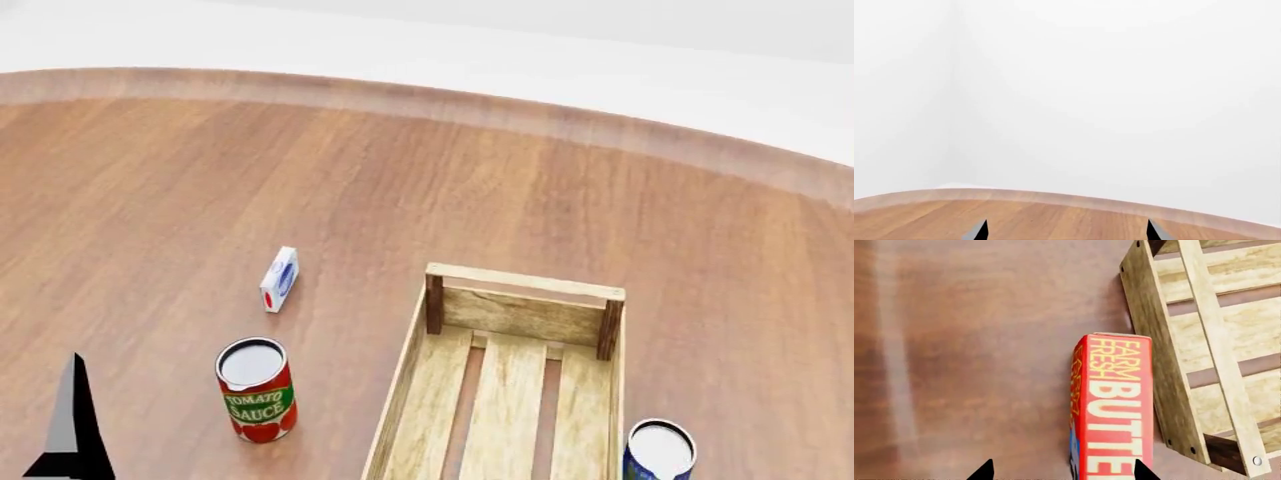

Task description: Pick up the butter and put it in the tray.

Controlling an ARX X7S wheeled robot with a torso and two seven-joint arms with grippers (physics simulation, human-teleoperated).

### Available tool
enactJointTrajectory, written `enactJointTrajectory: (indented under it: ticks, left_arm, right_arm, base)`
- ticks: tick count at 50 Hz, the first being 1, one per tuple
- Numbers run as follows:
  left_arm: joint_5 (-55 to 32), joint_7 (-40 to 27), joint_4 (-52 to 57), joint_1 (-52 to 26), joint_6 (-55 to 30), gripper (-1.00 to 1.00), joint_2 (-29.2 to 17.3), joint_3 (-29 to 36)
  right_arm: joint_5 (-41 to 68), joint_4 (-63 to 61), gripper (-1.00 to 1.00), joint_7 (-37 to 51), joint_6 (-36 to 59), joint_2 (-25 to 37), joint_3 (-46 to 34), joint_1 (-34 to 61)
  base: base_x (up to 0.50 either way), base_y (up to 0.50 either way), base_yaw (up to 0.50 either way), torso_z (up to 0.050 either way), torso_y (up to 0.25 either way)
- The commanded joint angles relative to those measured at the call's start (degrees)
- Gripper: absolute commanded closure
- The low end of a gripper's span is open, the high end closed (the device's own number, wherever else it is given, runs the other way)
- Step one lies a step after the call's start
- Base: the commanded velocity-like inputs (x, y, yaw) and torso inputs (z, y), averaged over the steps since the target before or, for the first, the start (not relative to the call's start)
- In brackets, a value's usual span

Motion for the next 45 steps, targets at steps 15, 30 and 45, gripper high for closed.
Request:
enactJointTrajectory:
  ticks: [15, 30, 45]
  left_arm:
    - [0.3, -0.5, 0.0, 0.0, 0.2, -1.00, -0.3, 0.8]
    - [0.3, -0.6, -0.6, 0.0, 0.7, -1.00, -0.5, 0.9]
    - [0.2, -0.9, -0.6, -0.1, 0.6, -1.00, -0.7, 1.0]
  right_arm:
    - [1.8, -0.9, -1.00, 0.8, -0.8, 3.1, 1.0, 0.6]
    - [-1.3, 2.2, -1.00, -1.1, -0.3, 0.4, 0.1, 1.9]
    - [-5.5, 4.6, -1.00, -1.9, -3.1, 0.0, -2.1, -0.4]
  base:
    - [0.00, 0.00, 0.00, 0.000, 0.000]
    - [0.00, 0.00, 0.00, 0.000, 0.000]
    - [0.00, 0.00, 0.00, 0.000, 0.000]
